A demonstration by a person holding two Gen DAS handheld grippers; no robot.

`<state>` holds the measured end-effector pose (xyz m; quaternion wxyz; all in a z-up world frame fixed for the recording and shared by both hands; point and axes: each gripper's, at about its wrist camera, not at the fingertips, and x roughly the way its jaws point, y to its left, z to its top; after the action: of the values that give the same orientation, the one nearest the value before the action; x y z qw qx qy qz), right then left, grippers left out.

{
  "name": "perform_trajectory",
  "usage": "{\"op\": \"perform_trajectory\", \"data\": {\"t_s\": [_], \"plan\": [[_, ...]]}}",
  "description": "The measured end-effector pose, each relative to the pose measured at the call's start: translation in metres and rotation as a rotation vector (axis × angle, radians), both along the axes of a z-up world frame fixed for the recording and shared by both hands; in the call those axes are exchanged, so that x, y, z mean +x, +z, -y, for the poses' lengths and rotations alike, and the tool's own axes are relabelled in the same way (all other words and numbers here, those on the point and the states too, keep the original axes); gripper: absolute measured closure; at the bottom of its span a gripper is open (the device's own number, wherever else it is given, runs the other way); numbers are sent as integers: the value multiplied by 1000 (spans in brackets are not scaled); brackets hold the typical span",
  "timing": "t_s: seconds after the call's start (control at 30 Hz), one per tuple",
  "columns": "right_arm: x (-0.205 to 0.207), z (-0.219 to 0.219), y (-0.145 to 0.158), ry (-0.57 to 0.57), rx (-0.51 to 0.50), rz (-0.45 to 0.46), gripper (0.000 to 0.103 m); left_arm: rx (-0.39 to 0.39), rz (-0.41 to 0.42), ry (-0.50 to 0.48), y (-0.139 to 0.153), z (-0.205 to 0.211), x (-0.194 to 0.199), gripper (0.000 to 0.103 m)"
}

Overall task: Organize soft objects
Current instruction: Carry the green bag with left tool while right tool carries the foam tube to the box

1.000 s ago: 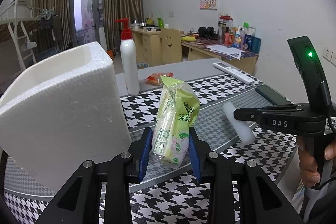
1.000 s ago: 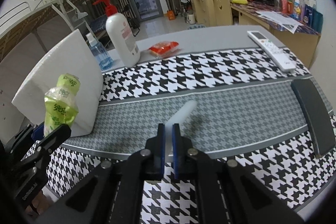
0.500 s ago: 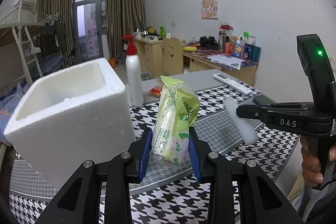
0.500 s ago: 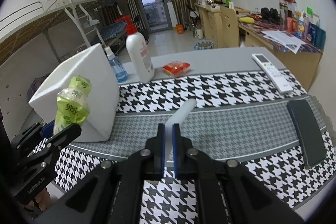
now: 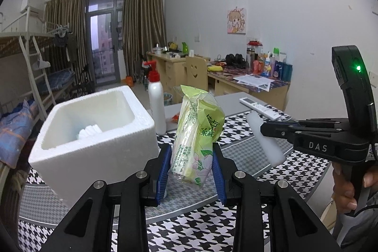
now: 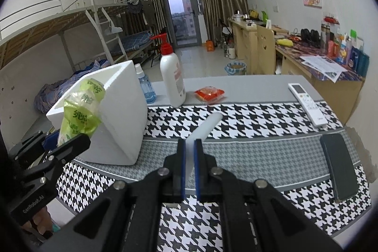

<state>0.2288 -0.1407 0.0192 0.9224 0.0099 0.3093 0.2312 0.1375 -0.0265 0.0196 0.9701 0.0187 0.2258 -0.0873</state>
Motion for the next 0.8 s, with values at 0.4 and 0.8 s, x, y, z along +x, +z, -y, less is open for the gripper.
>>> {"op": "perform_trajectory", "data": {"t_s": [0.4, 0.8], "plan": [[-10, -9, 18, 28, -2, 68, 95, 13, 49, 33, 14, -8, -9, 68], [-13, -20, 32, 67, 2, 117, 95, 23, 96, 76, 28, -19, -18, 68]]}}
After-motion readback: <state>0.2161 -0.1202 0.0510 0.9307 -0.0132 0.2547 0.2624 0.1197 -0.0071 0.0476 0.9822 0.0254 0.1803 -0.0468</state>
